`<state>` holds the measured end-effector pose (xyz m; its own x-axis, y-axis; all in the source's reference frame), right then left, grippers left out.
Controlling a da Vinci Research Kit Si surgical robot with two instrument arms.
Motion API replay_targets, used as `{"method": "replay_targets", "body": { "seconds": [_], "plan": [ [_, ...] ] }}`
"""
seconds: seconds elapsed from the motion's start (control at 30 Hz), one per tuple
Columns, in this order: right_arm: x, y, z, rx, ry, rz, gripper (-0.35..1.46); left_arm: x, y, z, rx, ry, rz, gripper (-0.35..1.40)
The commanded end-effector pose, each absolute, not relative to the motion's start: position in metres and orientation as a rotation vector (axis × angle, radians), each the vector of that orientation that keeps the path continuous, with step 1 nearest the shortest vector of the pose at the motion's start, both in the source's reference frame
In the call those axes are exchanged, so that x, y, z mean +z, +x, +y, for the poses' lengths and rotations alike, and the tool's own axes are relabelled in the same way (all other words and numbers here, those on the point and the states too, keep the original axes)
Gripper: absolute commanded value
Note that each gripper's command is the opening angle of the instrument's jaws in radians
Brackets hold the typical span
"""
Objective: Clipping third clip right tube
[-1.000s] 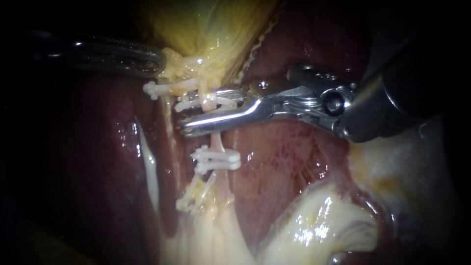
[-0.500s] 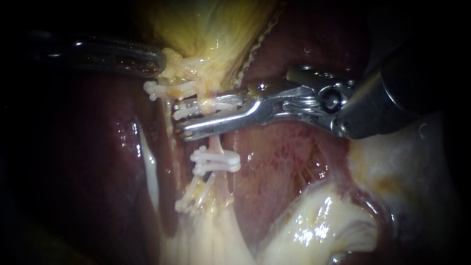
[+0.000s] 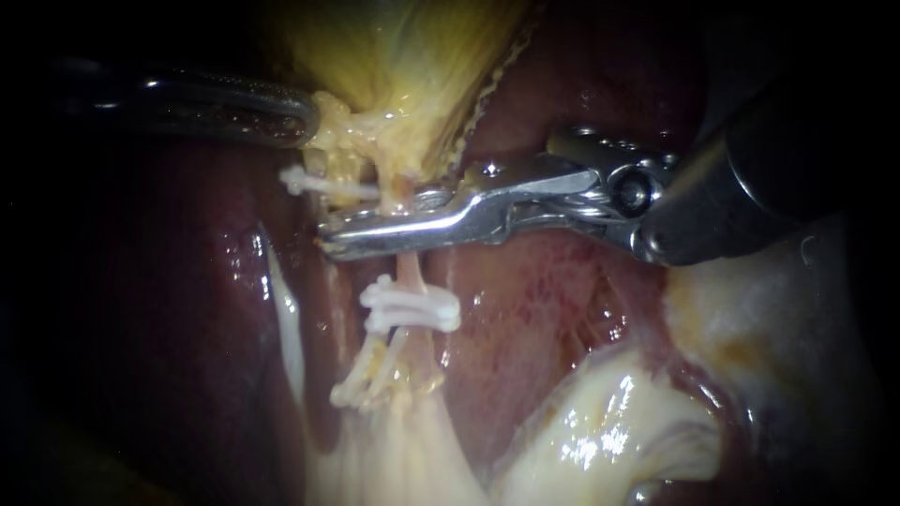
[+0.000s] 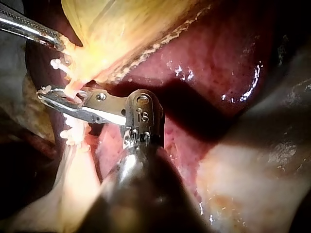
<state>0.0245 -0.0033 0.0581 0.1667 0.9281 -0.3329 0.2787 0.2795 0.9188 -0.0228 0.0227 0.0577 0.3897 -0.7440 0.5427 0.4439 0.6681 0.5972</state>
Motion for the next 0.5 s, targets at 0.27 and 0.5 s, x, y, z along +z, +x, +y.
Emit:
{"method": "replay_targets", "body": {
  "seconds": [0.27,0.5],
  "plan": [
    [0.0586,0.0243,-0.0035,0.676,1.241,1.355,-0.35,0.0577,-0.0228,0.0228,-0.779,0.386,-0.885,-0.35],
    [0.0586,0.0243,-0.0035,0.681,1.244,1.351,-0.35,0.0577,-0.0229,0.0228,-0.779,0.386,-0.885,-0.35]
  ]
}}
